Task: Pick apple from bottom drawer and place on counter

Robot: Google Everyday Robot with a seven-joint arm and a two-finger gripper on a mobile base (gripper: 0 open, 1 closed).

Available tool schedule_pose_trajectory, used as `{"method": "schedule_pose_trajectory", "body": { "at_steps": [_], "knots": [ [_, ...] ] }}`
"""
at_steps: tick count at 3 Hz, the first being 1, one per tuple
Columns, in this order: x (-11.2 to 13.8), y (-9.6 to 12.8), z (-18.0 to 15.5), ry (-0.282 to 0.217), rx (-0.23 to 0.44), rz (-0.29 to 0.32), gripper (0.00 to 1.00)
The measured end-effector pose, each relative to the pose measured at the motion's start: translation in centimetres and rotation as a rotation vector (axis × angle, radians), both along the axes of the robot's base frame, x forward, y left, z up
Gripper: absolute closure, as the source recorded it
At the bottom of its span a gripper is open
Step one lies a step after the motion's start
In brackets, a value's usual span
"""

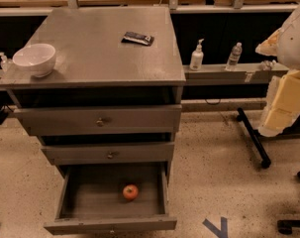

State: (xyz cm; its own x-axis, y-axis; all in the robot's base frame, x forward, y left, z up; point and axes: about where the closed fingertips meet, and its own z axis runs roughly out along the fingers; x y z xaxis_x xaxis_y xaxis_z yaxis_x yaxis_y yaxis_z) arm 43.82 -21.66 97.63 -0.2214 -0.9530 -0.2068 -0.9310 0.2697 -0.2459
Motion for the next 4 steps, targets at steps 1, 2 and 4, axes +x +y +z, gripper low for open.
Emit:
{"method": "schedule_pose_trajectory", "body": {
  "at_steps": [1,2,4],
  "knots": [
    [0.0,0.0,0.0,0.0,0.0,0.0,0.0],
    [0.2,0.2,0.1,-0.01,0.013,0.011,0.0],
    [7.9,14.6,-14.3,0.13,0.206,0.171,0.0]
  ]
}}
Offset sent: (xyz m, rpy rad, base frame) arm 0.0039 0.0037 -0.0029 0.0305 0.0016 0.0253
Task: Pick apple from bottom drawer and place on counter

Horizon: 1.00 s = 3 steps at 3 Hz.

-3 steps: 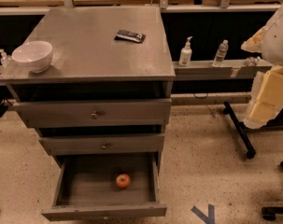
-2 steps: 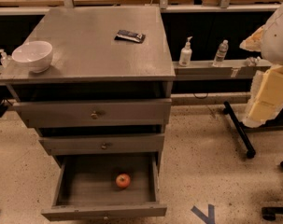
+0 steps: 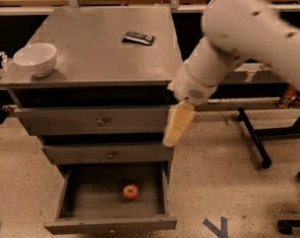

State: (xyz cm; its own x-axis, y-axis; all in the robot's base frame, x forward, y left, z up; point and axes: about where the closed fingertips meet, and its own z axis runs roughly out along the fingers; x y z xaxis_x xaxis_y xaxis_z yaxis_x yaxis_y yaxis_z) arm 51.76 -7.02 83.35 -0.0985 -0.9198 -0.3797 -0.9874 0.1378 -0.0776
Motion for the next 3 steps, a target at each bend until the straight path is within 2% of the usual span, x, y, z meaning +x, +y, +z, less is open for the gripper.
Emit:
{"method": "schedule_pose_trajectory", "body": {
  "at_steps": [1,2,3],
  "knots": [
    [2.4,2.1,-3.7,0.001,0.052,-0.022,0.0],
    [2.5,2.1,-3.8,-0.003,0.058,-0.024,0.0],
    [2.9,2.4,-8.0,0.001,0.159,-0.047,0.0]
  ]
}}
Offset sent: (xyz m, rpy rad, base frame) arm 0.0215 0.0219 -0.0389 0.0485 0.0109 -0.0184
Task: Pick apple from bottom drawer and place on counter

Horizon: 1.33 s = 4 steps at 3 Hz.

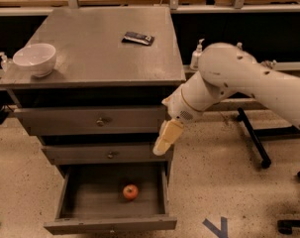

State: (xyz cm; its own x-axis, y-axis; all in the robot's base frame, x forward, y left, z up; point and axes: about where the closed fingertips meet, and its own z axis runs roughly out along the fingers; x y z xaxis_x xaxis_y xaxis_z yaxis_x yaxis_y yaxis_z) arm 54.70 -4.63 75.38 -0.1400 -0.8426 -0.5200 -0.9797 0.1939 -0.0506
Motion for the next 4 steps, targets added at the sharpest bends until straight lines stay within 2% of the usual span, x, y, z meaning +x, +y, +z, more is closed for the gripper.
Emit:
{"method": "schedule_pose_trajectory", "body": {
  "at_steps": [1,2,3,4],
  "knots": [
    [-1.9,2.0,-7.7,0.054,0.246,-0.014,0.0],
    [-1.1,2.9,-9.1,0.009,0.422,-0.061,0.0],
    [-1.2,2.9,-9.1,0.008,0.422,-0.061,0.0],
    [-0.7,3.4,-10.5,-0.014,0.439,-0.082,0.0]
  ]
}}
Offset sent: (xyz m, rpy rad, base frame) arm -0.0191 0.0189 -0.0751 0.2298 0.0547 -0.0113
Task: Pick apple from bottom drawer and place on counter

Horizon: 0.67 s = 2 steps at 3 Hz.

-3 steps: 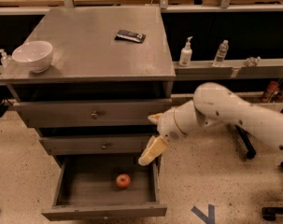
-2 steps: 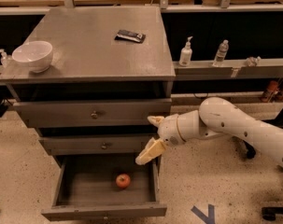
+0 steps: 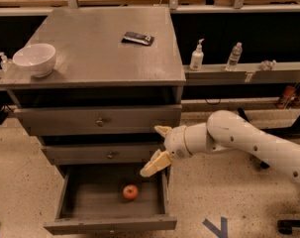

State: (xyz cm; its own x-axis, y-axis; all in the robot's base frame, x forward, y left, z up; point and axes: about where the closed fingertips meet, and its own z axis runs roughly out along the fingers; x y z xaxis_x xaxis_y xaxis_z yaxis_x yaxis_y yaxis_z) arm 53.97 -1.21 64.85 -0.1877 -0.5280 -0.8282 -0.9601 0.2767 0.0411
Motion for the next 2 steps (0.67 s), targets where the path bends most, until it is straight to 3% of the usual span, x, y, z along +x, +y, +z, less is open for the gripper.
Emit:
{"method": "schedule_pose_trajectory", "body": {
  "at_steps": [1,2],
  "knots": [
    [-1.3,2.9,-6.0,-0.075,0.076,-0.013,0.0],
    [-0.4,5.2,-8.3,-0.145,0.133,-0.026,0.0]
  ]
}}
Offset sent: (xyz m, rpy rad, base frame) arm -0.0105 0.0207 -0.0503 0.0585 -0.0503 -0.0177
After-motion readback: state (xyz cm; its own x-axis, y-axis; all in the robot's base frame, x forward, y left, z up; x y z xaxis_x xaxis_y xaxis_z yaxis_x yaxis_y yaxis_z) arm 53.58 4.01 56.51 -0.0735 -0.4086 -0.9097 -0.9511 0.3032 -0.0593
